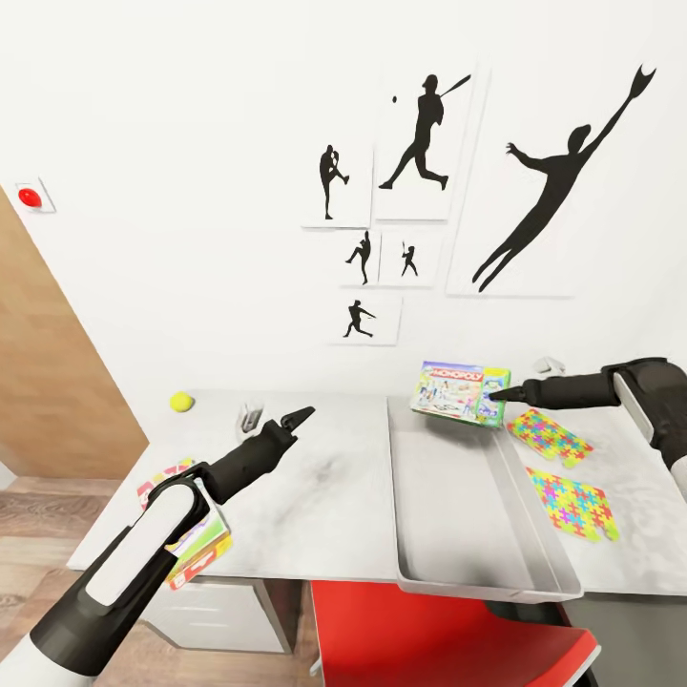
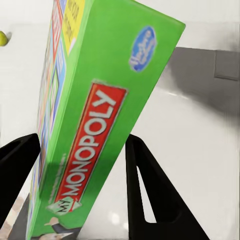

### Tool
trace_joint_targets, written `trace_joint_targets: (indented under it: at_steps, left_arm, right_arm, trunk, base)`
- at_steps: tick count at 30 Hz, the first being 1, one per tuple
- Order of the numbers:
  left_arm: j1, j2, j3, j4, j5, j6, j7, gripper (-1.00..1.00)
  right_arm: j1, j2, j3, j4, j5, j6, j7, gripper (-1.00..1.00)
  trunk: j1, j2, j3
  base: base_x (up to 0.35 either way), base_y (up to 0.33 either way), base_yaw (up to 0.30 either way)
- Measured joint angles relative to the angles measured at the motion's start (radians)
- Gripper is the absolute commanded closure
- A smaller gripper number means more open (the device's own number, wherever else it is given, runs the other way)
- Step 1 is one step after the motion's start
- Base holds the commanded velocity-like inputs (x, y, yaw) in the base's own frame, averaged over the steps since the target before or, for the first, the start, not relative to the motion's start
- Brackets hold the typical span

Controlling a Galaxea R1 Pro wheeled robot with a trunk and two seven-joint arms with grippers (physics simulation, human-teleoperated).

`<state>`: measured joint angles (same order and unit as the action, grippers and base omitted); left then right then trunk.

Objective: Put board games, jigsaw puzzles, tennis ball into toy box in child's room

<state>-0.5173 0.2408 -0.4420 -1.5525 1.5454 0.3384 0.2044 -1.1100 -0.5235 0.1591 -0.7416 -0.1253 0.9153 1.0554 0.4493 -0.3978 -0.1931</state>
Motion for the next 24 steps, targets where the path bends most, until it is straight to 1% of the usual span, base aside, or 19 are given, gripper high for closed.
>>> trace_joint_targets:
  at_steps: [4, 9, 12, 16, 18, 22, 24]
  left_arm:
    - [0.000, 0.005, 0.018, -0.001, 0.002, 0.002, -0.001, -1.00]
    - [0.000, 0.006, 0.025, -0.001, 0.003, 0.004, -0.001, -1.00]
    - [0.000, 0.007, 0.027, -0.001, 0.003, 0.005, -0.001, -1.00]
    - [0.000, 0.007, 0.028, -0.002, 0.003, 0.006, -0.001, -1.00]
    - [0.000, 0.007, 0.029, -0.002, 0.003, 0.006, -0.001, -1.00]
    - [0.000, 0.007, 0.030, -0.016, 0.004, 0.013, -0.001, -1.00]
    - [-0.005, 0.008, 0.035, -0.031, 0.007, 0.038, 0.000, -1.00]
  right_arm:
    - [-0.002, -0.017, 0.012, 0.002, 0.018, -0.024, 0.038, 1.00]
    - [-0.004, -0.026, 0.015, 0.003, 0.024, -0.031, 0.066, 1.00]
    - [-0.005, -0.030, 0.016, 0.003, 0.026, -0.033, 0.072, 1.00]
    - [-0.006, -0.047, 0.016, 0.004, 0.028, -0.036, 0.078, 1.00]
    - [-0.008, -0.051, 0.016, 0.004, 0.027, -0.035, 0.080, 1.00]
    - [-0.011, -0.055, 0.015, 0.004, 0.027, -0.034, 0.083, 1.00]
    - [-0.012, -0.051, 0.015, 0.004, 0.026, -0.032, 0.085, 1.00]
  trunk:
    - [0.000, 0.000, 0.000]
    - [0.000, 0.000, 0.000]
    - [0.000, 0.000, 0.000]
    - [0.000, 0.000, -0.003]
    - [0.000, 0.000, -0.006]
    - [0.000, 0.000, -0.011]
    - [0.000, 0.000, -0.014]
  base:
    - [0.000, 0.000, 0.000]
    - [0.000, 0.000, 0.000]
    - [0.000, 0.000, 0.000]
    - [0.000, 0.000, 0.000]
    - [0.000, 0.000, 0.000]
    - [0.000, 0.000, 0.000]
    - [0.000, 0.000, 0.000]
